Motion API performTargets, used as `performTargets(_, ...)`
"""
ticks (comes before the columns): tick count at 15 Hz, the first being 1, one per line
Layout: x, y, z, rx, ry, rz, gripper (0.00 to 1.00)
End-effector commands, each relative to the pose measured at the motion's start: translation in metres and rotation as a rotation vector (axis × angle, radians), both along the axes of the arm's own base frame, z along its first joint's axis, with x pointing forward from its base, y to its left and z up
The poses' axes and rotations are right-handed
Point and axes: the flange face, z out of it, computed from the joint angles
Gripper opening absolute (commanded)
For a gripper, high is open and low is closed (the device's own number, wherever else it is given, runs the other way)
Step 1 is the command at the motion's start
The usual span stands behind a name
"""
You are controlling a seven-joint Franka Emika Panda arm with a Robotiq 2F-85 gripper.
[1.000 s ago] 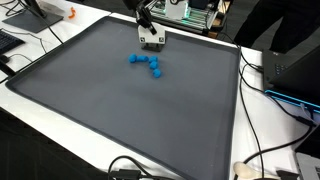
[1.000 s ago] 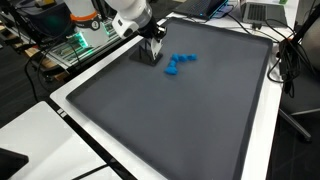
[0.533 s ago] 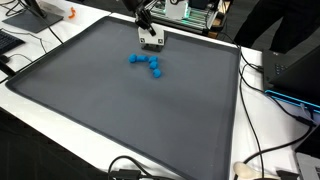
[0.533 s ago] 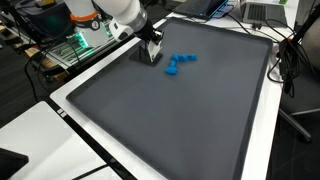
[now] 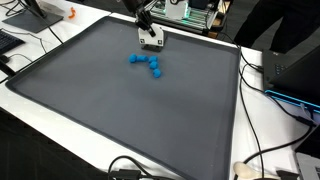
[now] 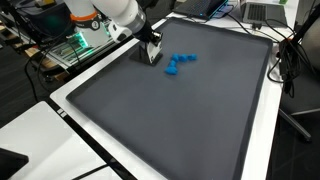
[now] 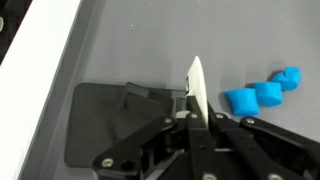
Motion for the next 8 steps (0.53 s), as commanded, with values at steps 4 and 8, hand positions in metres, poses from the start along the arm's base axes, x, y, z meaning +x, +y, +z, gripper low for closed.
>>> performTargets(4,-0.0071,-0.0017,-0.0070,-0.007,-0.036,0.007,0.01)
performTargets(8,-0.0046,-0.0016,-0.0091,-0.031,-0.075,0.030,0.01)
